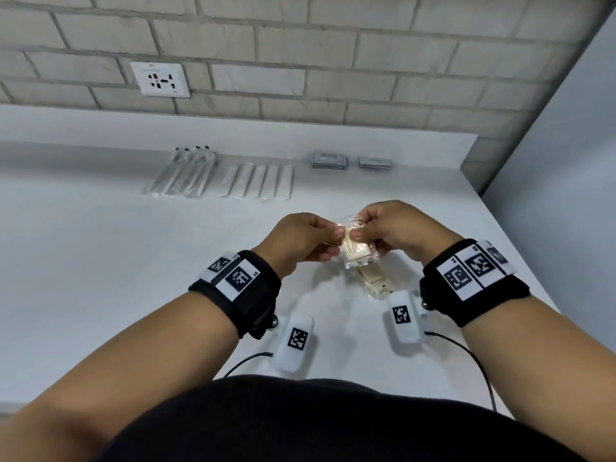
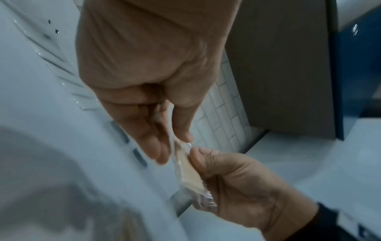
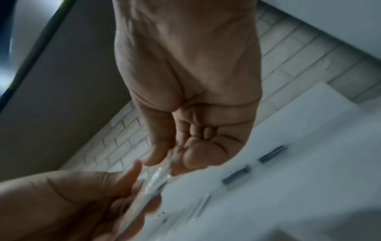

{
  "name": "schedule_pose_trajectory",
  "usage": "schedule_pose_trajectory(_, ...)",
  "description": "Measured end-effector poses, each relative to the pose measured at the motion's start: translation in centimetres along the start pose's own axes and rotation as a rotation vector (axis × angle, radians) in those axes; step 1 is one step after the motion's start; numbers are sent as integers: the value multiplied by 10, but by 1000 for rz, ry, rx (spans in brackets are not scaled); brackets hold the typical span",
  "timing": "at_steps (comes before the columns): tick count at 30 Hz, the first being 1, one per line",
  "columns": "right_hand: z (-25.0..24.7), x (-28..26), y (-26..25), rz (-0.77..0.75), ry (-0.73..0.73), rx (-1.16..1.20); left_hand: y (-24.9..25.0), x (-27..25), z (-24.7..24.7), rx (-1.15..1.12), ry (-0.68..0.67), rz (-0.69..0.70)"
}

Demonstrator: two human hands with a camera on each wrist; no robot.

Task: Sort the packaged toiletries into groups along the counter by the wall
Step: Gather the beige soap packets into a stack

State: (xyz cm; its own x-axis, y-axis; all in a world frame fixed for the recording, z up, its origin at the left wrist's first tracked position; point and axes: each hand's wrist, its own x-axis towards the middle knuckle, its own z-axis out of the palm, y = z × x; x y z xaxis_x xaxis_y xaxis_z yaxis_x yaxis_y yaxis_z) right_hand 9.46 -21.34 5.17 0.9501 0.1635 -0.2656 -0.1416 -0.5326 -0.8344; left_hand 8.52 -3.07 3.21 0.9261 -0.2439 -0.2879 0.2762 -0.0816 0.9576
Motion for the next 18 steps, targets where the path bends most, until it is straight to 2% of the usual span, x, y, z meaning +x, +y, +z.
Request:
schedule_pose_trajectory(3,0,5,25,131,27,-197,-17,15,14,163,-114,-228)
schedule_pose_trajectory(6,0,9,47,196,183,-276,-32,22,27,211,-196,-373)
schedule_pose_trajectory(9,-2,4,55,310,211,-271,-38,28,35,203,-198,-391)
schedule_pose_trajectory(12,4,-5,57,523,106,36,-39,35,40,196,-217,-405)
schedule_pose_trajectory(18,14,8,54,605,39,19,-37,40,42,124,-206,-446)
